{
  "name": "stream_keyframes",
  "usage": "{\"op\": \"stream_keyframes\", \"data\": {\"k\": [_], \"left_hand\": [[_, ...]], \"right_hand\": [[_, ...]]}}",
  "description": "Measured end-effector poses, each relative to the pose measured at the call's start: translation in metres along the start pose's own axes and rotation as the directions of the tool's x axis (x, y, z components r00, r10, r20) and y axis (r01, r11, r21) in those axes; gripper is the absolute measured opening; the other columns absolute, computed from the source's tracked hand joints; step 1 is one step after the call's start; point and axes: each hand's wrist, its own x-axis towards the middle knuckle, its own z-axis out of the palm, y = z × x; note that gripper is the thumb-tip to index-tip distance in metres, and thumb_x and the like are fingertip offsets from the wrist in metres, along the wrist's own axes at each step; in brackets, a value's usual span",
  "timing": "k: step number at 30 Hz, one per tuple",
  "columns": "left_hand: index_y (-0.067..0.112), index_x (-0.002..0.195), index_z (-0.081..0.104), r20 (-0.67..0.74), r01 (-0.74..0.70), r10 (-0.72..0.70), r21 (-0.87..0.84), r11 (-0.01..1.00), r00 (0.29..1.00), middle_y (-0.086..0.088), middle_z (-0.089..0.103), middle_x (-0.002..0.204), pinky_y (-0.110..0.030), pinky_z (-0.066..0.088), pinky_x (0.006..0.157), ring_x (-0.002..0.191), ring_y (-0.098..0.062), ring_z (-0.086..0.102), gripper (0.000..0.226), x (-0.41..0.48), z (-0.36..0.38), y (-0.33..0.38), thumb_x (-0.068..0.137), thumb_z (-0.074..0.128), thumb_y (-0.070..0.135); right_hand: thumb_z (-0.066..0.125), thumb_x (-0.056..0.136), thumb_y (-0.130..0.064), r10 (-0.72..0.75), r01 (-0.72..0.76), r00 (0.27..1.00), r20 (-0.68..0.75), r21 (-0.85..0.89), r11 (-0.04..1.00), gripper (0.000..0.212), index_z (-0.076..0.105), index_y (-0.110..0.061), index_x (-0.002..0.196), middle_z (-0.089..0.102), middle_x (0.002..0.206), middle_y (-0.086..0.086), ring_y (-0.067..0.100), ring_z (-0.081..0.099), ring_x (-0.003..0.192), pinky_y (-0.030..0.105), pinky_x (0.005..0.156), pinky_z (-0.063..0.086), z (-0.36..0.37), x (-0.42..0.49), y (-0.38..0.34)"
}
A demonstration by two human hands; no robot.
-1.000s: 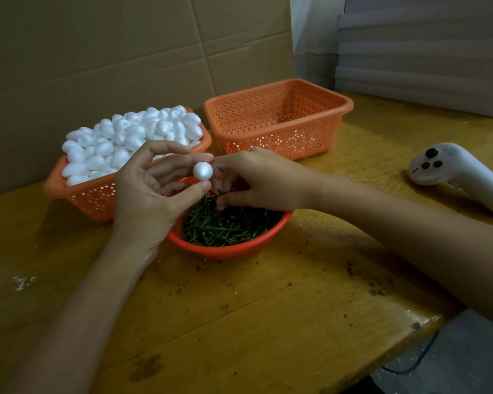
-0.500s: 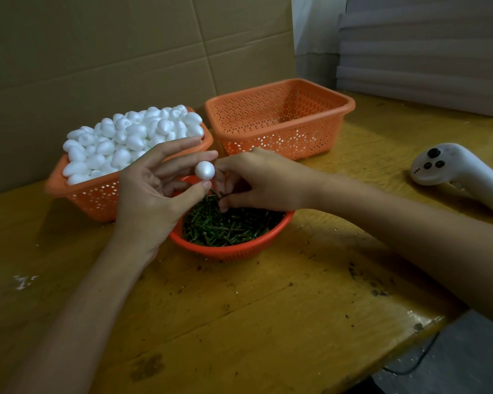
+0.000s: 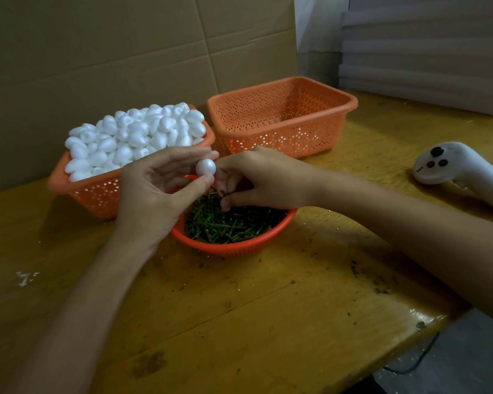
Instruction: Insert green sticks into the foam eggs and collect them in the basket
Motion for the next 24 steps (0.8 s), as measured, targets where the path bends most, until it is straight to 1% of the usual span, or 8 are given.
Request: {"op": "stream_keyframes", "data": {"k": [2,5,7,10,12,15,20,24], "left_hand": [[0.01,0.111,0.077,-0.015,0.011,-0.011,-0.002,1.0,1.0,0.0,0.08,0.113,-0.025,0.06,0.089,0.105,-0.02,0.077,0.029,0.0,-0.0001,-0.0006,0.087,0.08,-0.004],[0.007,0.109,0.076,-0.043,0.031,-0.032,-0.03,0.999,0.999,-0.001,0.081,0.108,-0.021,0.059,0.085,0.096,-0.017,0.078,0.024,0.0004,0.0005,0.0003,0.087,0.081,-0.002],[0.01,0.107,0.077,-0.07,0.049,-0.052,-0.047,0.998,0.996,-0.002,0.082,0.103,-0.024,0.061,0.082,0.089,-0.017,0.079,0.024,0.0001,0.0011,0.0006,0.086,0.082,0.0],[0.005,0.11,0.074,-0.119,0.073,-0.084,-0.095,0.993,0.989,-0.01,0.08,0.103,-0.031,0.064,0.08,0.089,-0.028,0.08,0.025,0.0007,0.0008,-0.0004,0.086,0.081,-0.002],[0.005,0.112,0.072,-0.13,0.08,-0.096,-0.126,0.989,0.987,-0.012,0.079,0.104,-0.031,0.064,0.076,0.088,-0.031,0.08,0.025,0.0017,0.0001,0.0002,0.088,0.08,0.0],[0.012,0.114,0.072,-0.123,0.092,-0.111,-0.154,0.984,0.986,-0.007,0.08,0.105,-0.03,0.064,0.075,0.087,-0.032,0.08,0.025,0.0028,-0.0012,0.0025,0.091,0.078,0.008],[0.01,0.107,0.071,-0.148,0.116,-0.142,-0.176,0.978,0.979,-0.009,0.081,0.096,-0.027,0.062,0.075,0.085,-0.025,0.08,0.024,0.0025,-0.001,0.0034,0.085,0.081,0.016],[0.011,0.099,0.071,-0.171,0.13,-0.168,-0.218,0.967,0.971,-0.011,0.081,0.093,-0.027,0.062,0.076,0.084,-0.025,0.08,0.02,0.0024,-0.0018,0.004,0.084,0.082,0.018]], "right_hand": [[0.076,0.093,-0.019,-0.01,0.01,1.0,-0.001,0.025,1.0,0.015,0.065,-0.014,0.103,0.079,0.09,-0.013,-0.001,0.072,0.092,0.032,0.095,0.051,0.0003,-0.0004,-0.0003],[0.075,0.095,-0.022,-0.011,0.011,1.0,-0.01,0.034,0.999,0.014,0.067,-0.014,0.103,0.079,0.088,-0.014,-0.004,0.071,0.092,0.027,0.095,0.049,0.0,-0.0003,-0.0014],[0.075,0.095,-0.024,-0.005,0.006,1.0,-0.022,0.03,1.0,0.014,0.069,-0.014,0.103,0.079,0.088,-0.014,-0.006,0.07,0.089,0.027,0.095,0.049,-0.0005,0.0002,-0.0019],[0.076,0.094,-0.025,0.002,0.0,0.999,-0.046,0.039,0.999,0.013,0.072,-0.014,0.099,0.079,0.085,-0.013,-0.011,0.067,0.074,0.028,0.091,0.052,-0.0008,-0.0004,-0.0027],[0.076,0.094,-0.025,0.004,0.0,0.998,-0.068,0.056,0.998,0.012,0.074,-0.013,0.095,0.079,0.082,-0.012,-0.005,0.069,0.067,0.029,0.087,0.055,-0.0008,-0.0005,-0.0034],[0.075,0.095,-0.027,0.023,-0.012,0.993,-0.119,0.089,0.996,0.014,0.075,-0.013,0.091,0.078,0.077,-0.01,0.005,0.071,0.062,0.027,0.08,0.056,-0.0007,0.0003,-0.0042],[0.076,0.095,-0.031,0.043,-0.015,0.977,-0.209,0.133,0.991,0.016,0.078,-0.016,0.092,0.077,0.073,-0.009,0.004,0.069,0.059,0.025,0.075,0.056,-0.0018,-0.0004,-0.006],[0.078,0.092,-0.031,0.051,-0.013,0.962,-0.269,0.139,0.99,0.014,0.079,-0.017,0.09,0.077,0.072,-0.007,0.002,0.07,0.06,0.032,0.078,0.057,-0.0025,-0.0013,-0.0069]]}}
